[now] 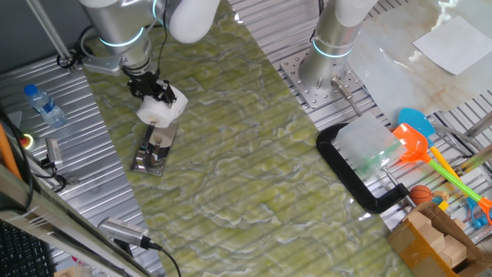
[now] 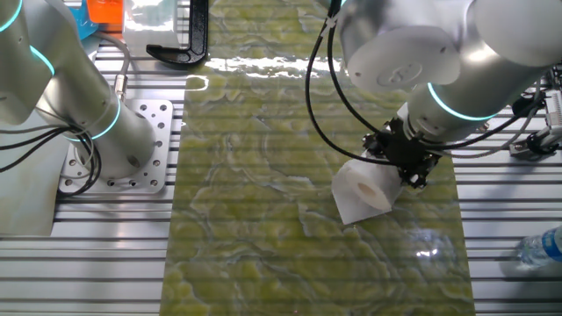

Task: Put the toilet paper on its holder

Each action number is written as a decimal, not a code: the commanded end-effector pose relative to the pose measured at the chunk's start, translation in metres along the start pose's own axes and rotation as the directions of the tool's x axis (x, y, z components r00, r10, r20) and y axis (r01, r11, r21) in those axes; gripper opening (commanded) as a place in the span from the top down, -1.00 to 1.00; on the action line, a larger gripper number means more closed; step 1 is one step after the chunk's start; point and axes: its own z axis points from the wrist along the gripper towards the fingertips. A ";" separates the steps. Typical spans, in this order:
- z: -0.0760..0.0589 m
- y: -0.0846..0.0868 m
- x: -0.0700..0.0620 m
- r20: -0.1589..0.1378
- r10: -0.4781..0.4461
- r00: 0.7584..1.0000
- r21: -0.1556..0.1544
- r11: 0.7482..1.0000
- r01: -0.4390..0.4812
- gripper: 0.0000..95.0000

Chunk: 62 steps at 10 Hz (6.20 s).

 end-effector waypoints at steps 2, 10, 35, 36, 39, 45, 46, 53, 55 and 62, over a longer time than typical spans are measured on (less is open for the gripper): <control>0.001 0.005 -0.003 0.004 0.022 1.000 -0.001 1.000 -0.022 1.00; -0.004 0.002 -0.017 0.007 0.038 0.999 0.002 0.999 -0.038 1.00; -0.006 0.000 -0.078 0.028 0.091 0.995 0.014 0.996 -0.091 1.00; -0.007 -0.001 -0.081 0.027 0.094 0.995 0.013 0.995 -0.094 1.00; -0.010 -0.001 -0.091 0.015 0.102 0.995 0.013 0.995 -0.102 1.00; -0.008 -0.002 -0.113 -0.001 0.123 0.992 0.005 0.992 -0.123 1.00; -0.008 -0.002 -0.117 -0.005 0.126 0.992 0.006 0.992 -0.126 1.00; -0.012 -0.001 -0.132 -0.010 0.140 0.990 0.010 0.990 -0.140 1.00; -0.011 -0.002 -0.132 -0.009 0.139 0.990 0.009 0.990 -0.138 1.00; -0.010 -0.002 -0.132 -0.009 0.092 0.996 0.008 0.996 -0.092 -0.60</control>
